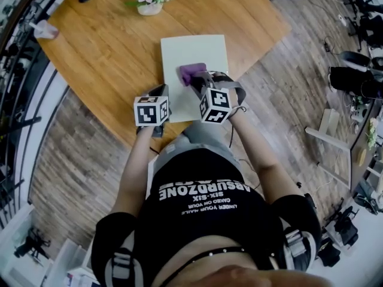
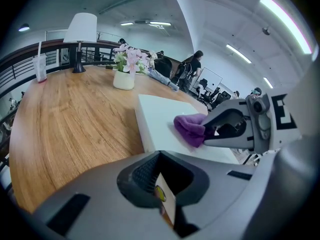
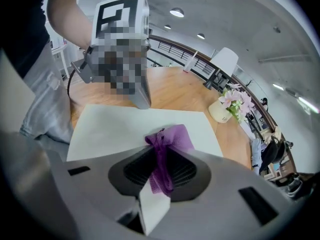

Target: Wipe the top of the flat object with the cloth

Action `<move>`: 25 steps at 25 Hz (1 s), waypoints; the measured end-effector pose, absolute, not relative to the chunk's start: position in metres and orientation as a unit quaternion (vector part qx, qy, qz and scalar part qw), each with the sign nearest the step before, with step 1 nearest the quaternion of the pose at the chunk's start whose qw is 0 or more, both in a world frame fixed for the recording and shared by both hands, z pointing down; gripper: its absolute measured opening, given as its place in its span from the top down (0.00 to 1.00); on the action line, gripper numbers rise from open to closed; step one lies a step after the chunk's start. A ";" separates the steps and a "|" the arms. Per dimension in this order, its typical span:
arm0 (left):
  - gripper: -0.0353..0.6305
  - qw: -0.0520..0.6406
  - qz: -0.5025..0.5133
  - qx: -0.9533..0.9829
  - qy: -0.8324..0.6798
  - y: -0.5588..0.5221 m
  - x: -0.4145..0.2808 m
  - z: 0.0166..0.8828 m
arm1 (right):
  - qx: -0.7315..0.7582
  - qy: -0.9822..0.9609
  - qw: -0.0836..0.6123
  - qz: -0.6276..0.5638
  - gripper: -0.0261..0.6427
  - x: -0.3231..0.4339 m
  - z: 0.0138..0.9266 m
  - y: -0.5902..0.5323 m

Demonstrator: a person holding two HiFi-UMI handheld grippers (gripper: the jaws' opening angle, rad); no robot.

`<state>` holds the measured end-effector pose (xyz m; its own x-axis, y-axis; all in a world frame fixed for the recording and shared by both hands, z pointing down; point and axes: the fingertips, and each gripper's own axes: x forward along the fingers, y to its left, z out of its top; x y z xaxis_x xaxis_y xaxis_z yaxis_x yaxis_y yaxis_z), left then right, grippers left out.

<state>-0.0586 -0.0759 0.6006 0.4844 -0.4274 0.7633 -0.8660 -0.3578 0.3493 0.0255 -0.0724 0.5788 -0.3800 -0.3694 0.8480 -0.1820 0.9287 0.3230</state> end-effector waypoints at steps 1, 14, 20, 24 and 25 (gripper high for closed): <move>0.94 0.382 0.287 0.772 -0.419 -0.076 -0.059 0.601 | 0.168 -0.825 0.532 -0.092 0.83 0.025 0.579 -0.077; 0.94 0.392 0.283 0.769 -0.417 -0.079 -0.059 0.603 | 0.175 -0.822 0.530 -0.113 0.83 0.018 0.581 -0.123; 0.94 0.387 0.286 0.769 -0.420 -0.079 -0.059 0.603 | 0.182 -0.818 0.531 -0.124 0.83 0.017 0.582 -0.147; 0.94 0.386 0.286 0.769 -0.421 -0.079 -0.060 0.603 | 0.189 -0.819 0.528 -0.125 0.83 0.016 0.582 -0.166; 0.94 0.386 0.285 0.769 -0.422 -0.079 -0.060 0.603 | 0.191 -0.818 0.528 -0.126 0.83 0.015 0.583 -0.171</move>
